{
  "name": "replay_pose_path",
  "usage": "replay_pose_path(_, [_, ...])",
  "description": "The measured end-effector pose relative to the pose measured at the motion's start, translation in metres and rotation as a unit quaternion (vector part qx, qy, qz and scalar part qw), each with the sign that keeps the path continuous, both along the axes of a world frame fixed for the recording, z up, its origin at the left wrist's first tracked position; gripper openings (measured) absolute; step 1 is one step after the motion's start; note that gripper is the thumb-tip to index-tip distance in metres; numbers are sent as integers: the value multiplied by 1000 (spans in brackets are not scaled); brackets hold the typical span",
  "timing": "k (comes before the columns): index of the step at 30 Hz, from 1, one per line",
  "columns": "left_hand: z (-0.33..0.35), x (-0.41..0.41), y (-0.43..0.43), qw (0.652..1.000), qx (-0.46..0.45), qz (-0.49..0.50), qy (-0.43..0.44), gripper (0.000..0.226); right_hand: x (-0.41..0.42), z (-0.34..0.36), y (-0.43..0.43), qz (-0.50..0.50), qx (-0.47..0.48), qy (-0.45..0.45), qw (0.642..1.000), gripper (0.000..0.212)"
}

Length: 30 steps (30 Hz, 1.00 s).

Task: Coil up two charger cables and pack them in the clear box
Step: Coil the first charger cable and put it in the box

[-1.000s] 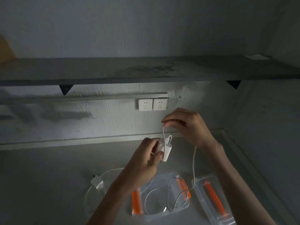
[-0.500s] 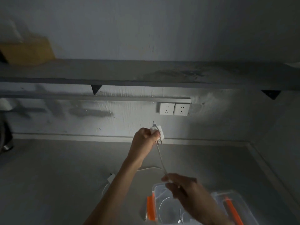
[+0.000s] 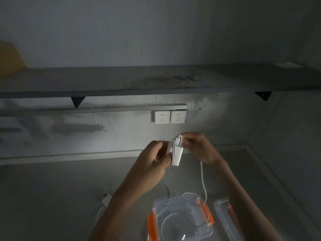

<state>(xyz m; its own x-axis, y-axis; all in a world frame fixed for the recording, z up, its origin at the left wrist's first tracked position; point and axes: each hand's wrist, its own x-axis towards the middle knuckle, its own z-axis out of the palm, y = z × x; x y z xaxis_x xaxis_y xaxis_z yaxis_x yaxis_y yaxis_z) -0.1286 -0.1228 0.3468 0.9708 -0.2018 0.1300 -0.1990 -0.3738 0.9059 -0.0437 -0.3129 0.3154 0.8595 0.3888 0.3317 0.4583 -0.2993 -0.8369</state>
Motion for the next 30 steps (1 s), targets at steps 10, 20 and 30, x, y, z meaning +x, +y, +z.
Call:
replay_pose_path(10, [-34, 67, 9, 973, -109, 185, 80, 31, -102, -51, 33, -45, -170, 13, 984, 20])
replay_pose_path(20, [-19, 13, -25, 995, -71, -2, 75, 23, 4, 65, -26, -8, -139, -139, 980, 9])
replay_pose_path(30, [-9, 48, -7, 977, -177, 111, 49, 20, -70, -114, 38, -55, 66, 108, 990, 31])
